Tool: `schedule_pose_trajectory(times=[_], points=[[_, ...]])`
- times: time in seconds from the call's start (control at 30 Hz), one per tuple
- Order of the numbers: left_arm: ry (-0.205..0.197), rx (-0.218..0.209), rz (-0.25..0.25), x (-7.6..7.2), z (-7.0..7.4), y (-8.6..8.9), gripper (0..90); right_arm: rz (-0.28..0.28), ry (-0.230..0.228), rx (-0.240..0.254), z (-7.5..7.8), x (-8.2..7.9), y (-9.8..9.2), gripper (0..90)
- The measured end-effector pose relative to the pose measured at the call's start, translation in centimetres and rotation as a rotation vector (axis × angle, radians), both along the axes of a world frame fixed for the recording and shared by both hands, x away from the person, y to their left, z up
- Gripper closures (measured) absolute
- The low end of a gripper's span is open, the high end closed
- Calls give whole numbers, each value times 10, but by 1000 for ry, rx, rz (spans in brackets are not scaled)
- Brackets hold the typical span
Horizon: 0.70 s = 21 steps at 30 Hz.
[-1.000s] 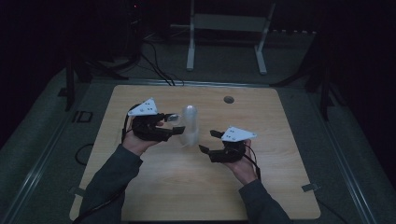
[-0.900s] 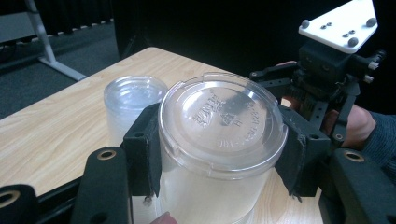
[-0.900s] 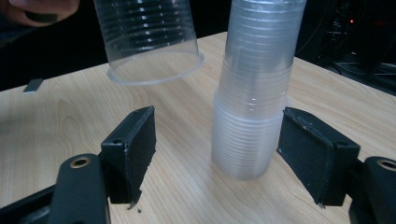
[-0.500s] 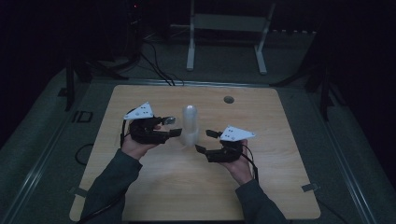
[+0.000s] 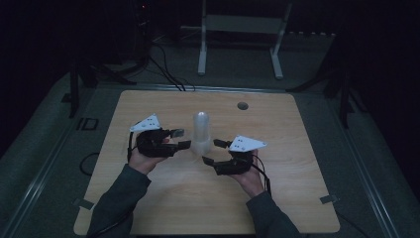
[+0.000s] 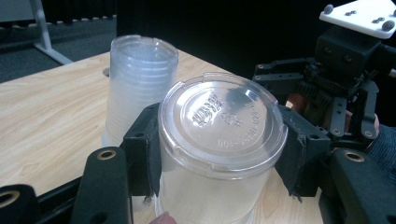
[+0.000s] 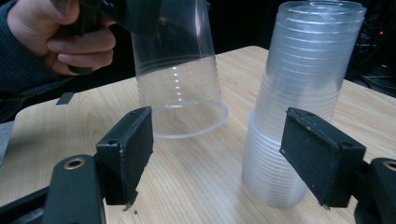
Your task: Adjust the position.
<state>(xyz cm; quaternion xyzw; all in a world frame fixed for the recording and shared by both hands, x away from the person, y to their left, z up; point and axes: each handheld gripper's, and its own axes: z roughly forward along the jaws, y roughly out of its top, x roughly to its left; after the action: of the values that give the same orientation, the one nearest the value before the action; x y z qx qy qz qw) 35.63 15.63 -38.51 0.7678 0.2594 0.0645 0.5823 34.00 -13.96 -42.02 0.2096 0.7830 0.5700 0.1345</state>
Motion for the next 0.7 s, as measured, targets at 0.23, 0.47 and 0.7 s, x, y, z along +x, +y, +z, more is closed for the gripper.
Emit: schedule_pose_trajectory(times=[0.23, 0.47, 0.7], points=[[17, -25, 2, -2, -10, 2, 409, 17, 2, 5, -2, -1, 5, 243], [25, -51, 5, -3, -15, 4, 410, 36, -2, 18, -3, -1, 8, 232], [34, -82, 7, -5, -16, 5, 410, 48, 9, 24, -6, -1, 12, 228]])
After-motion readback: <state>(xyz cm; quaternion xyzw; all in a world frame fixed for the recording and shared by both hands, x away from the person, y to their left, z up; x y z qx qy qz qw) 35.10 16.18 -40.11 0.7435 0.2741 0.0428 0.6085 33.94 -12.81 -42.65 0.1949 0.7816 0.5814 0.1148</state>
